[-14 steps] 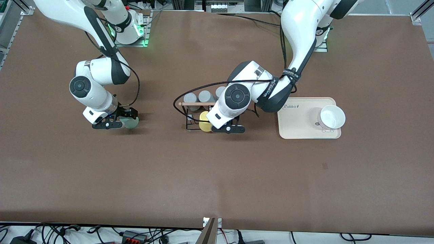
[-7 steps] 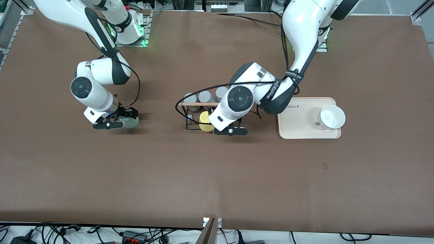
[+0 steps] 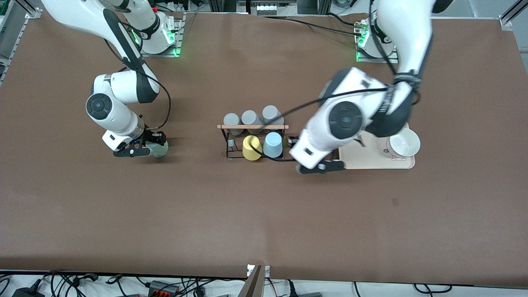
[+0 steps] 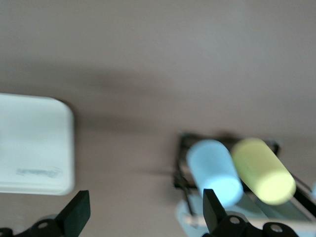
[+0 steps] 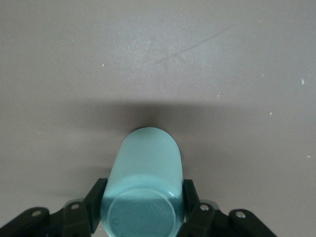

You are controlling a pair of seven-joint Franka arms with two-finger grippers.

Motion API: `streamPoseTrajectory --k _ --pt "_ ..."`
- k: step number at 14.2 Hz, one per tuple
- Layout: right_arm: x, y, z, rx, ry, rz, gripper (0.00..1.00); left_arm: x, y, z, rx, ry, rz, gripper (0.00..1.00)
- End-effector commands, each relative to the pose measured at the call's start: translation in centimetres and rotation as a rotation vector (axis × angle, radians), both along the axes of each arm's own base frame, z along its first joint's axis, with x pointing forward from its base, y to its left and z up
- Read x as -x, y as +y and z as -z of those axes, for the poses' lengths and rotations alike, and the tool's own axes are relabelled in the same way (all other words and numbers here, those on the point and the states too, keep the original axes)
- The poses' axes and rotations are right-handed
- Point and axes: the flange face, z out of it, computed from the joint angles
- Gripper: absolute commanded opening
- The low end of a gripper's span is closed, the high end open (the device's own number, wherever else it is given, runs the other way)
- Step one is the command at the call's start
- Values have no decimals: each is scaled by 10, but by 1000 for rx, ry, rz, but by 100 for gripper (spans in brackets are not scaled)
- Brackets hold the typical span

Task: Hang scattered cups on rack with three cups
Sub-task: 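Open the left gripper and draw it back from the blue cup, then lift the teal cup with the right gripper while the left gripper returns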

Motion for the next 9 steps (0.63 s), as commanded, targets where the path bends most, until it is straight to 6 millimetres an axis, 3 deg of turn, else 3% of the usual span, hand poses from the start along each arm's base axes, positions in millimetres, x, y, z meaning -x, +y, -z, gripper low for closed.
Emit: streamPoseTrajectory --k 1,4,7,9 --pt "-9 4 -54 -8 -12 3 23 -10 52 -31 -71 -57 -21 100" --pt "-35 10 -123 -4 7 38 23 -27 117 -55 -96 -105 42 100" --pt "-61 34 -202 -4 2 83 22 -31 180 -78 -93 -99 85 100" --pt "-72 56 -237 -17 -37 124 22 -28 200 -94 -92 -103 117 100"
